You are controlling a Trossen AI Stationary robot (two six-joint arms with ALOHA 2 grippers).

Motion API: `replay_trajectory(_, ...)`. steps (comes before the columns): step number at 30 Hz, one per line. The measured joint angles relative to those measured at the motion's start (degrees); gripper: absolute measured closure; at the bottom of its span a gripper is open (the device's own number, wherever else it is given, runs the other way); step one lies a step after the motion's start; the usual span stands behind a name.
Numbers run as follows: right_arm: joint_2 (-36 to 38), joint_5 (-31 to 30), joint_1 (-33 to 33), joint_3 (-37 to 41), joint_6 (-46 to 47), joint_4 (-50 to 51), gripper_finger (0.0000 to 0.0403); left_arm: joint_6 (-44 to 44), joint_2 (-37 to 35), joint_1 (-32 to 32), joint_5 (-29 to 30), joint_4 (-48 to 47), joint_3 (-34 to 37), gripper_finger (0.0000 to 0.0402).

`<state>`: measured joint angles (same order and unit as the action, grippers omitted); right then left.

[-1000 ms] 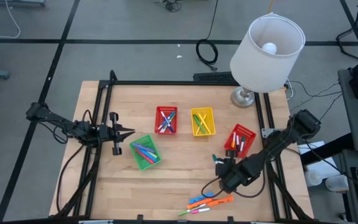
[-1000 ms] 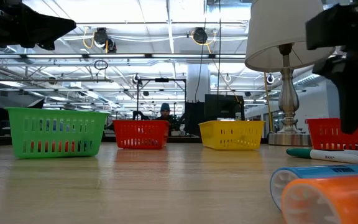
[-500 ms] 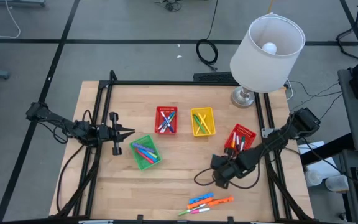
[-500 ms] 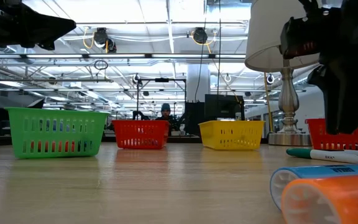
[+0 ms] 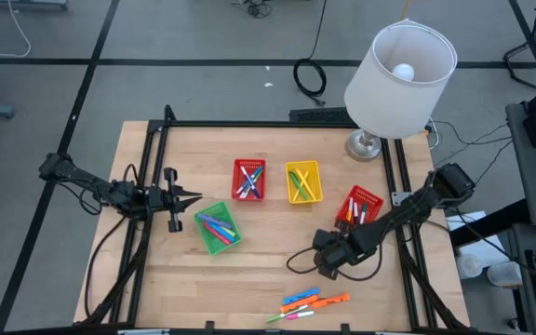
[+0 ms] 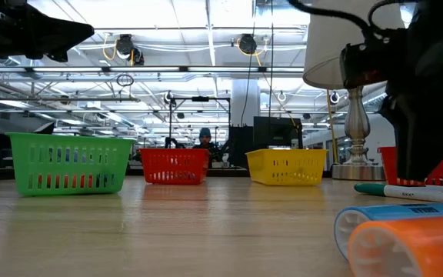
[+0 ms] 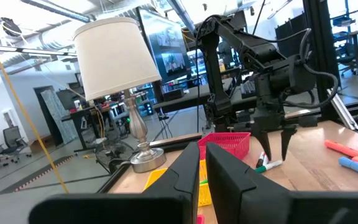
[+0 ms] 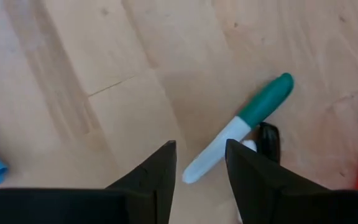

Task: Pick & Place Markers
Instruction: Put the green highlighter into the right red bin

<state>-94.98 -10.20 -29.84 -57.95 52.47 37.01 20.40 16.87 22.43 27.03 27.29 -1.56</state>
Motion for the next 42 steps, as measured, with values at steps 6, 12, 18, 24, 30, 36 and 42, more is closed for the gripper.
replay_trajectory(6, -1.6, 1.2, 1.0, 0.0, -0.5, 0.0, 0.0275, 0.0, 0.0, 0.0, 0.0, 0.0, 0.0, 0.0364)
replay_trajectory(12, -1.5, 1.3, 2.0, 1.8, -0.7, -2.0, 0.0275, 0.0, 0.0, 0.0, 0.0, 0.0, 0.0, 0.0364)
replay_trajectory(18, -1.5, 4.0, 2.4, 5.4, -1.7, -7.3, 0.0275, 0.0, 0.0, 0.0, 0.1, 0.0, 0.0, 0.0364)
replay_trajectory(24, -1.4, 5.1, 2.7, 6.5, -4.2, -9.8, 0.0275, 0.0, 0.0, 0.0, 0.1, 0.0, 0.0, 0.0364)
replay_trajectory(30, -1.5, 5.5, 2.9, 6.5, -8.1, -10.1, 0.0275, 0.3, 0.0, 0.0, 0.0, 0.0, 0.0, 0.0364)
replay_trajectory(36, -1.6, 3.7, 2.7, 6.6, -18.0, -10.9, 0.0275, 0.0, 0.0, 0.0, 0.0, 0.0, 0.0, 0.0364)
replay_trajectory(42, -1.8, 3.0, 2.7, 6.6, -25.2, -14.4, 0.0275, 0.3, 0.0, 0.0, 0.0, 0.0, 0.0, 0.0364)
